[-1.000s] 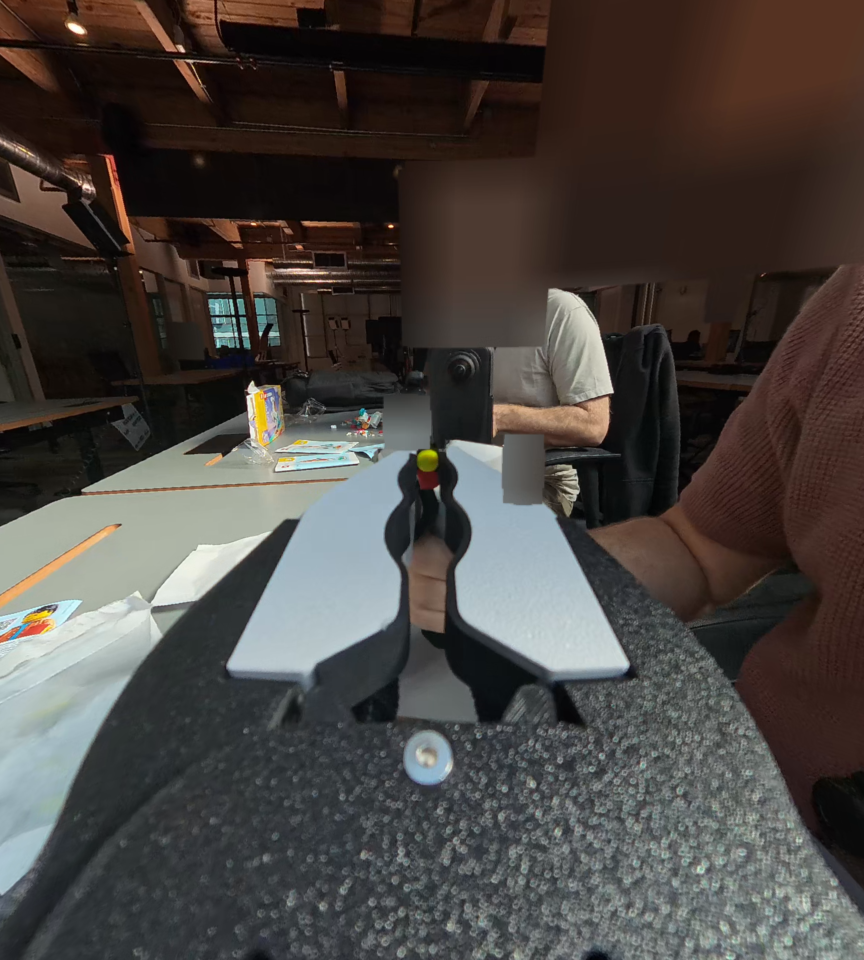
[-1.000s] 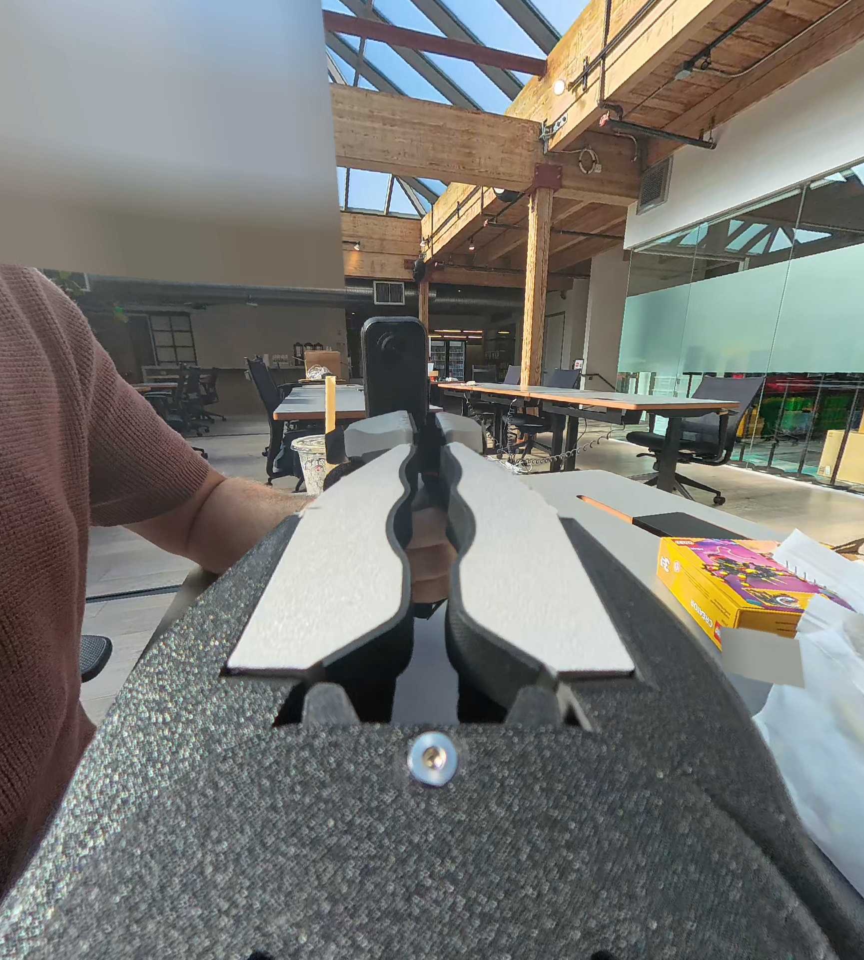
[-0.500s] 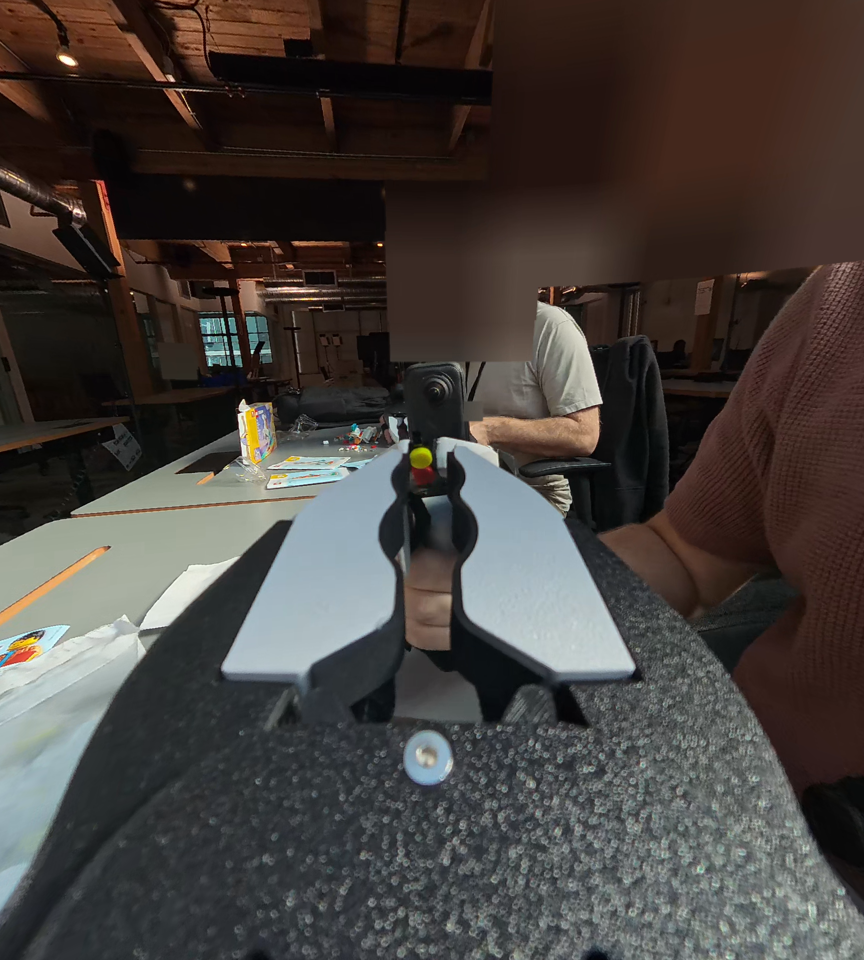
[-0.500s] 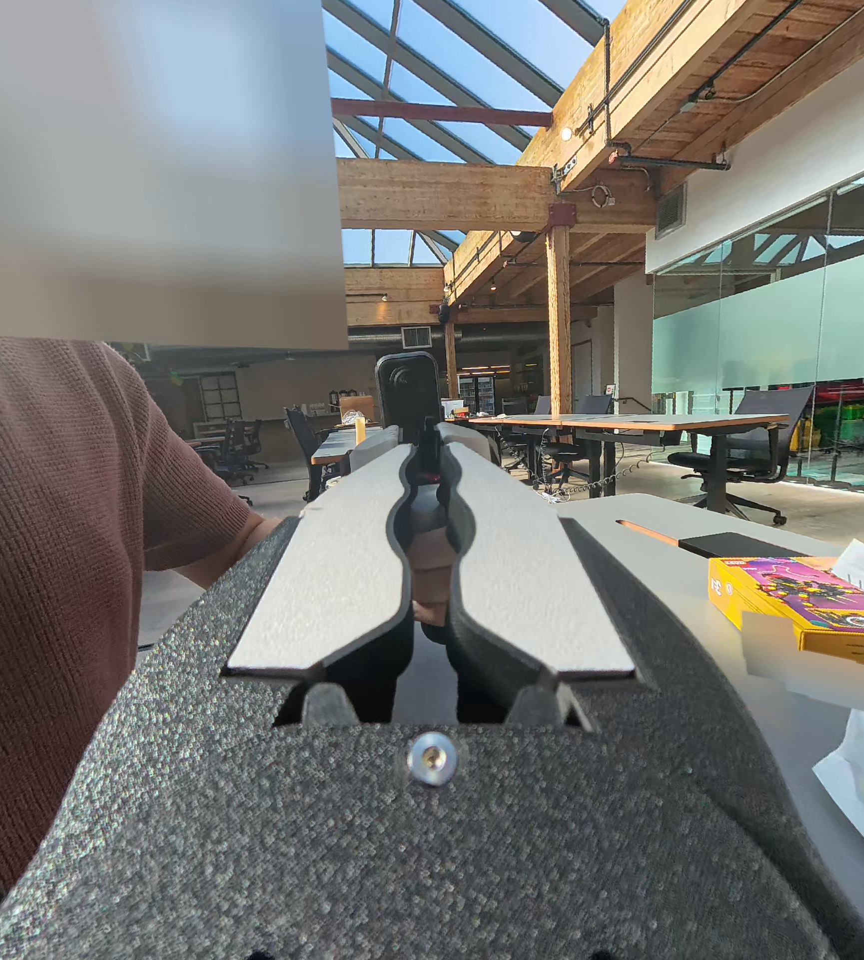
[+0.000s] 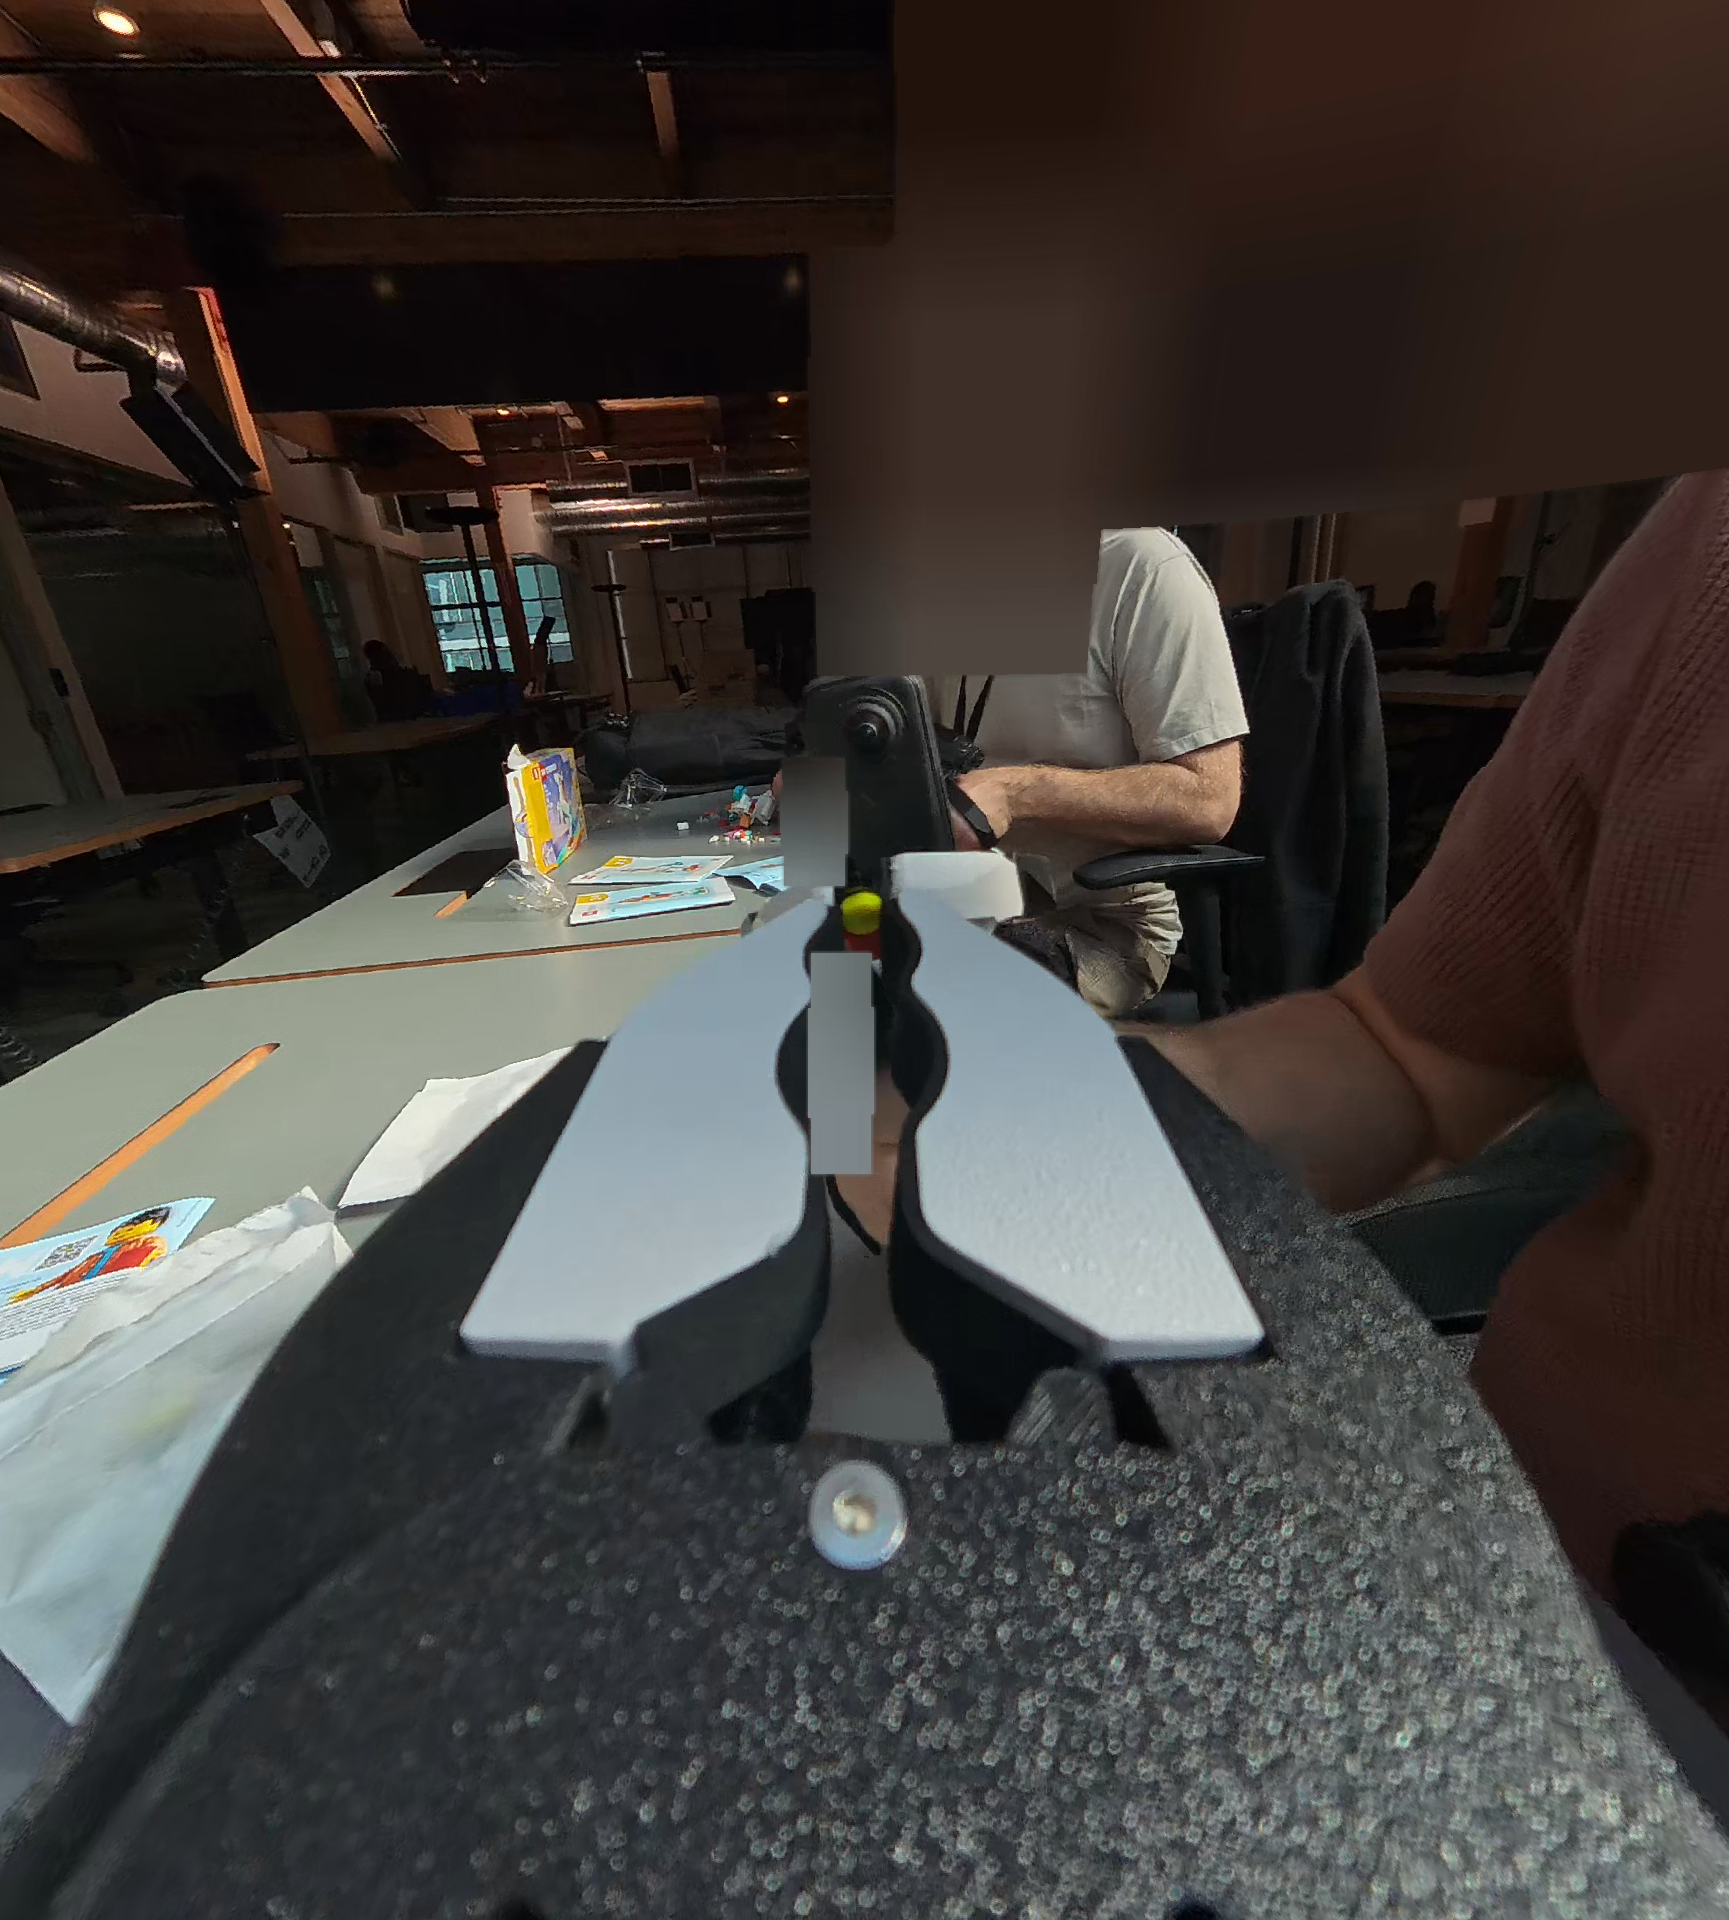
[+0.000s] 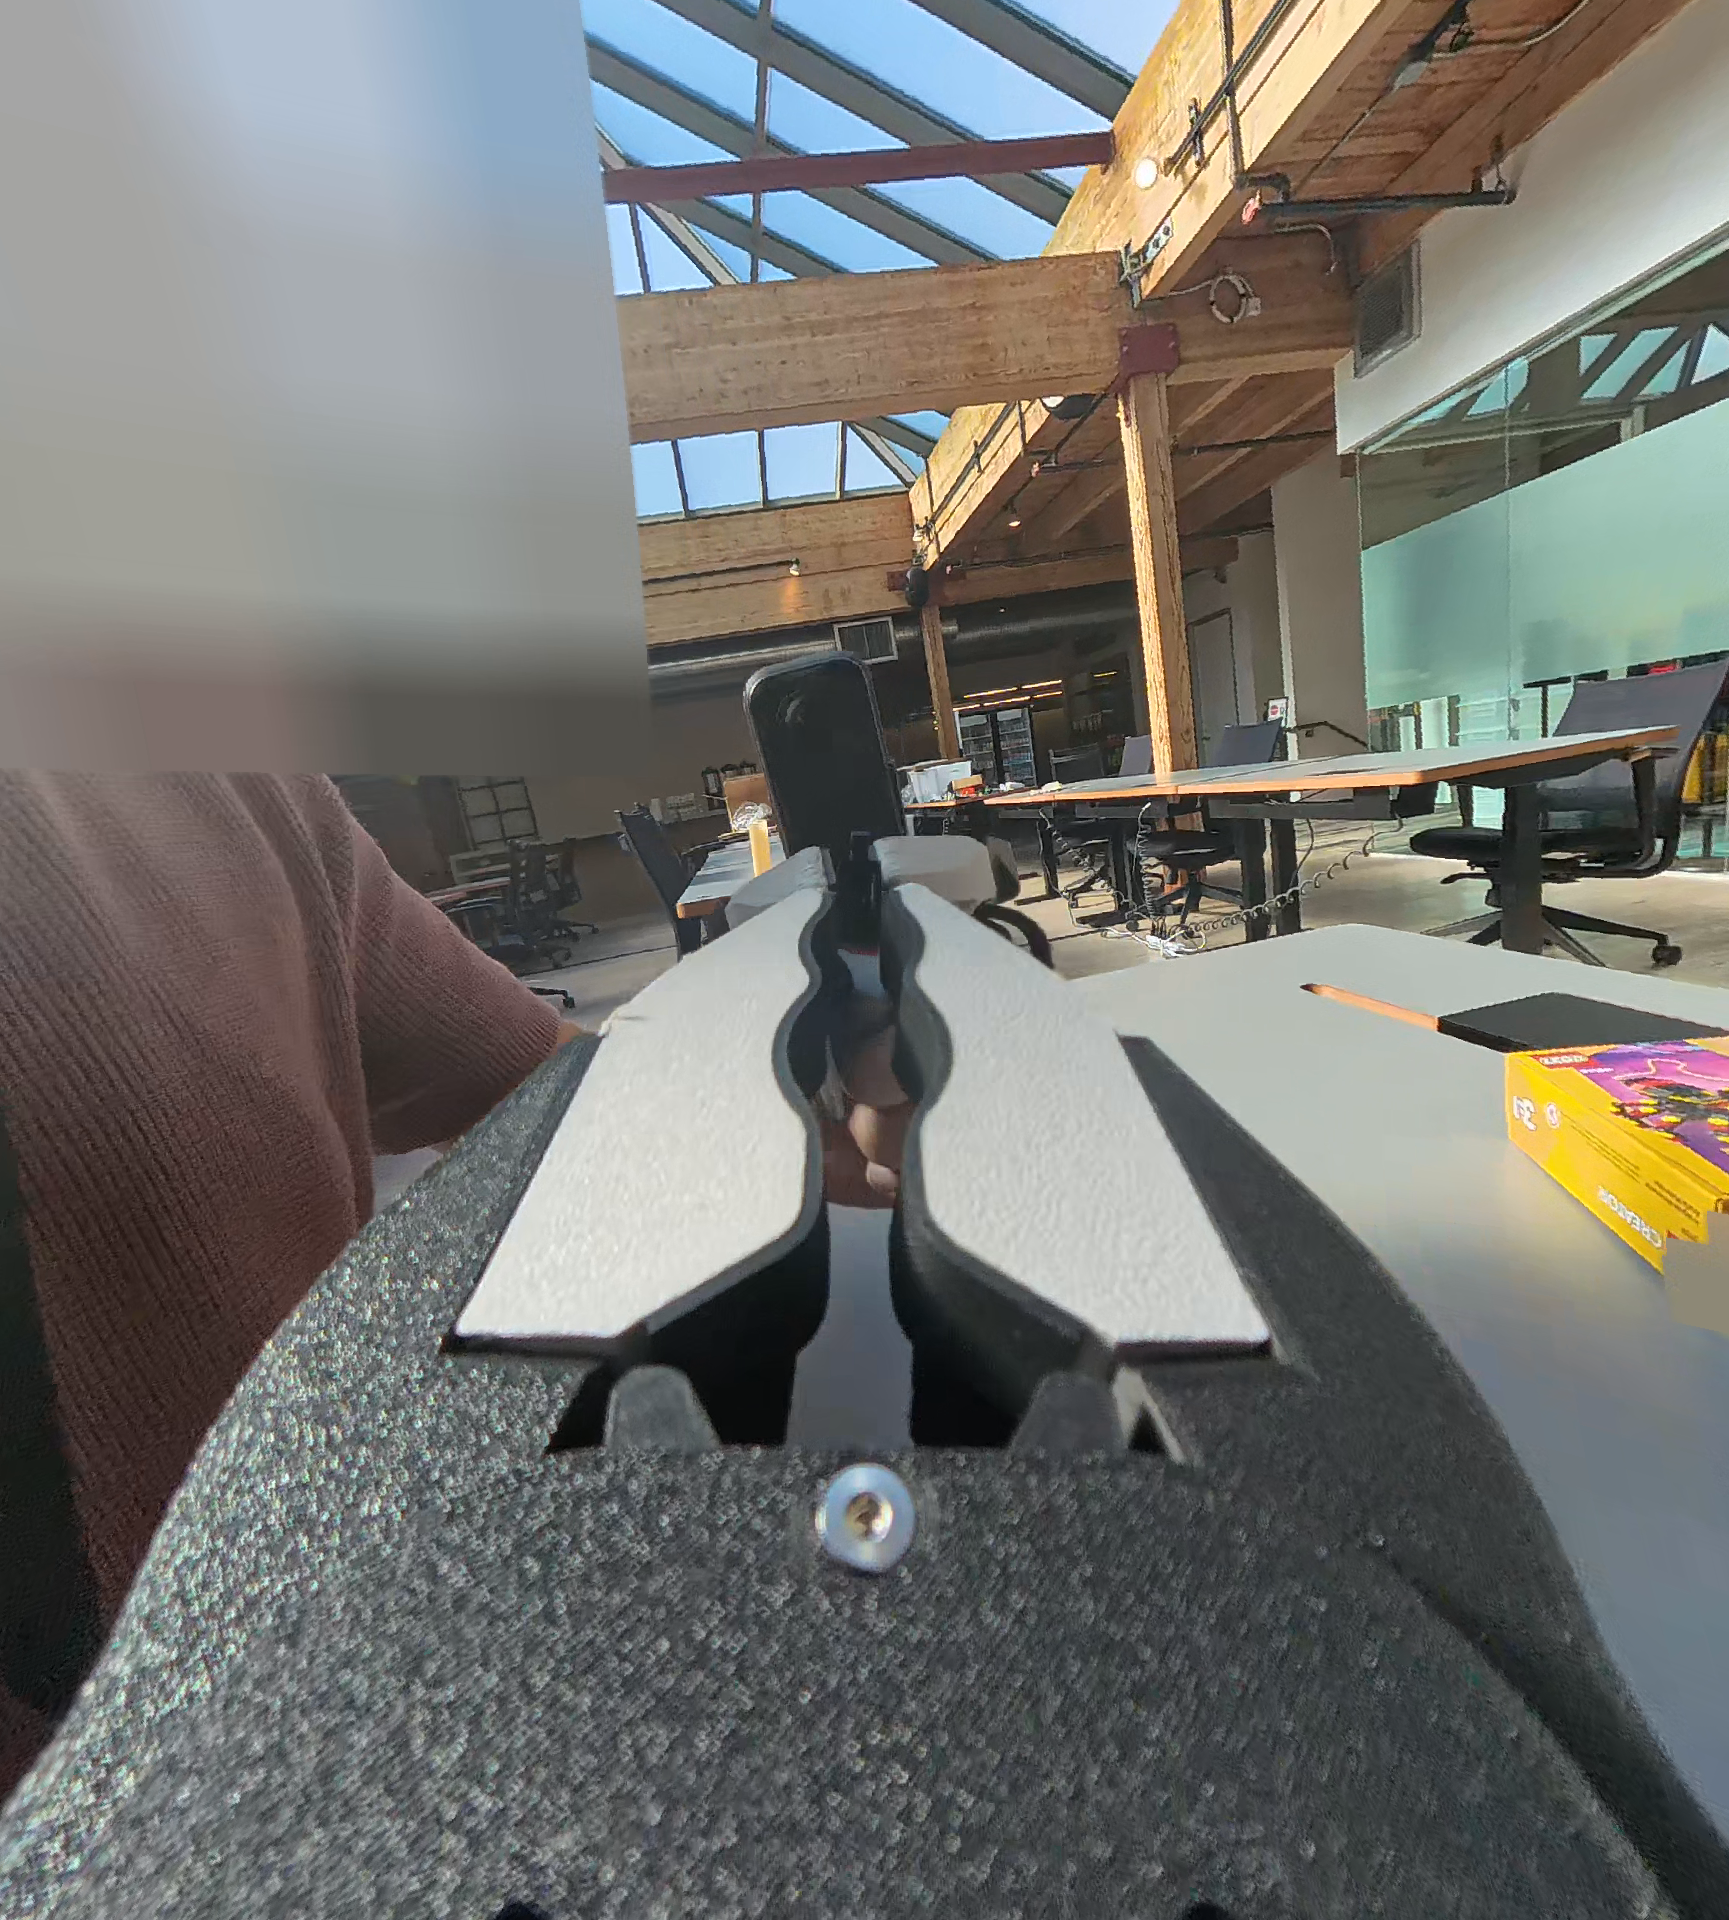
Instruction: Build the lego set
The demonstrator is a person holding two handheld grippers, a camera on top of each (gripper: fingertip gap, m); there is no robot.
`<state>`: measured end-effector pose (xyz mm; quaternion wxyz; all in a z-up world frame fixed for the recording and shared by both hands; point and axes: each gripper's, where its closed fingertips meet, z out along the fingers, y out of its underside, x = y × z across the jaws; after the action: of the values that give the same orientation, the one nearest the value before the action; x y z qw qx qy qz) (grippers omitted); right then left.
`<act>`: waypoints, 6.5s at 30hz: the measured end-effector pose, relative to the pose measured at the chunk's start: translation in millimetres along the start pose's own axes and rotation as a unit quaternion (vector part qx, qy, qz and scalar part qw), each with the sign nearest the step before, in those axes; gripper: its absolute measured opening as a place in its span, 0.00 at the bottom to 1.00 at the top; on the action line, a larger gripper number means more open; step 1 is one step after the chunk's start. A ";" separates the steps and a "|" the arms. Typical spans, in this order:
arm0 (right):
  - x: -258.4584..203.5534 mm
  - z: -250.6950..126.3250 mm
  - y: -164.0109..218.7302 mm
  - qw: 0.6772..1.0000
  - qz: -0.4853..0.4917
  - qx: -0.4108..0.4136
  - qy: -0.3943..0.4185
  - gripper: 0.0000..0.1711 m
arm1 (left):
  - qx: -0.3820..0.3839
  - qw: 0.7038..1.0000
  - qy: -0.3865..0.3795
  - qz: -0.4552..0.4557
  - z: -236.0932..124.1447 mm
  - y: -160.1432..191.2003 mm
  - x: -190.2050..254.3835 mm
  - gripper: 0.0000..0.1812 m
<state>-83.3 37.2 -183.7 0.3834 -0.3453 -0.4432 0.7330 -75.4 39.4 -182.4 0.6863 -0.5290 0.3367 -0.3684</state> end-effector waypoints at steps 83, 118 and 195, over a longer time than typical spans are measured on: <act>-335.5 243.2 181.8 0.921 0.123 -0.122 -0.350 0.22 | -0.059 0.677 -0.718 0.151 -445.3 -95.0 336.2 0.05; -60.2 851.4 150.6 0.981 -0.059 -0.140 0.123 0.16 | -0.187 0.718 -0.667 0.060 -871.5 -459.2 169.5 0.18; 949.8 -447.5 94.0 0.096 0.383 0.146 0.907 0.08 | -0.420 0.886 0.195 0.009 218.3 254.1 -1201.2 0.10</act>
<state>-172.8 1004.6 -592.6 0.2082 -0.8118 0.5447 -0.0311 -454.2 1222.0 -296.4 0.3240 -0.6822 0.5915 -0.2824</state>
